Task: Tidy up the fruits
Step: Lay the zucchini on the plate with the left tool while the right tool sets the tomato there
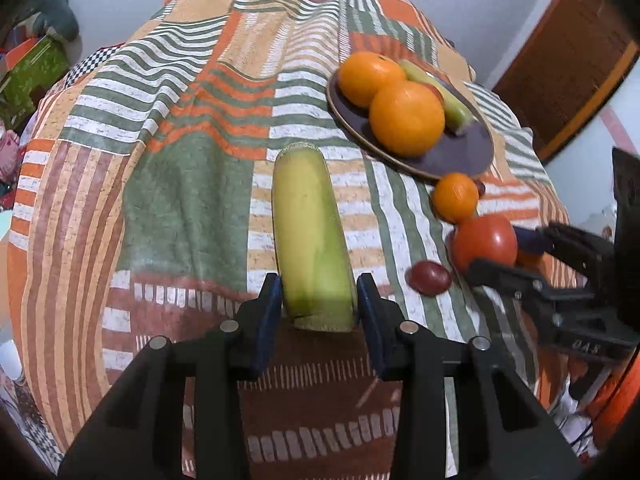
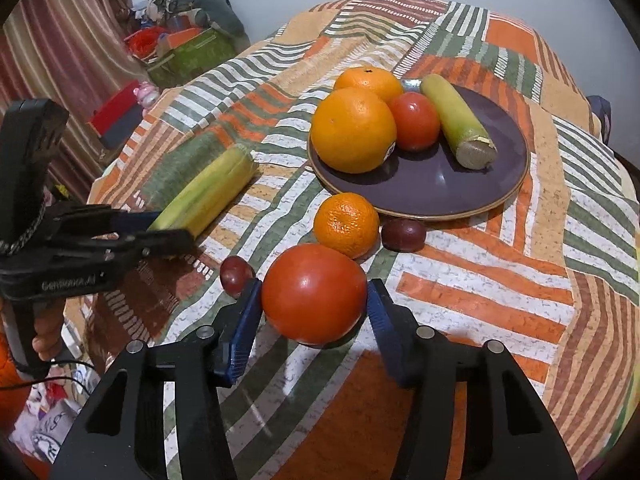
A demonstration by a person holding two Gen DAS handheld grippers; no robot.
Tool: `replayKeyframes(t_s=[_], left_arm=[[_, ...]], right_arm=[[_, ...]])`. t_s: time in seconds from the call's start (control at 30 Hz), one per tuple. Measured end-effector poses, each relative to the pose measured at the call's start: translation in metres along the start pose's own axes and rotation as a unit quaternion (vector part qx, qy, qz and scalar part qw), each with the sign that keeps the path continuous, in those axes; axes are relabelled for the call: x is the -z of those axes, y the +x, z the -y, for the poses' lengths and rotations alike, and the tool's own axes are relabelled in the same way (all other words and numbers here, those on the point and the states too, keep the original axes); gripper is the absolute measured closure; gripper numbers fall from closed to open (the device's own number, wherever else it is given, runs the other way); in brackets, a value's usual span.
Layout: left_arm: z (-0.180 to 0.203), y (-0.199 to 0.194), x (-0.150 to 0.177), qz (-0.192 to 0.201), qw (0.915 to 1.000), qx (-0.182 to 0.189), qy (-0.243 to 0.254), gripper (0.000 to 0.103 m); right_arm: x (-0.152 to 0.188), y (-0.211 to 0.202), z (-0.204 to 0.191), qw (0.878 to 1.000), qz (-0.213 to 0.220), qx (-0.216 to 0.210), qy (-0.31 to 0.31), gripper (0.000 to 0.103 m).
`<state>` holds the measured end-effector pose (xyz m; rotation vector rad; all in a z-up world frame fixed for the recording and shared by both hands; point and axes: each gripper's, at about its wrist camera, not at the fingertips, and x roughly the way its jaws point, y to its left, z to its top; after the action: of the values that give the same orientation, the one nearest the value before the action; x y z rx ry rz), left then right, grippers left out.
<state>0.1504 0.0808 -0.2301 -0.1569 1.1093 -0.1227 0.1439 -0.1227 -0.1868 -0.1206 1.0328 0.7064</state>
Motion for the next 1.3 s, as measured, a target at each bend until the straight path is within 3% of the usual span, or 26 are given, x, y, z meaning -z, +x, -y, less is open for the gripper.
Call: replayKeyframes(t_s=[0.5,0.77,1.3], left_arm=[[-0.006,0.035,-0.042,-0.011,0.9996,-0.009,-0.023,0.063],[-0.006,0.035,-0.046,-0.004,0.9997,-0.010,-0.020,0.064],[0.028,-0.019,-0.086,0.085,0.9962,0.015,0.013,0.066]], right_arm=[[-0.002,-0.022,0.013,0.999,0.030,0.011,0.015,0.054],[-0.008,-0.031,0.022,0.998,0.046,0.017,0.024,0.054],[-0.022,-0.042,0.054,0.995,0.079,0.039,0.055,0.054]])
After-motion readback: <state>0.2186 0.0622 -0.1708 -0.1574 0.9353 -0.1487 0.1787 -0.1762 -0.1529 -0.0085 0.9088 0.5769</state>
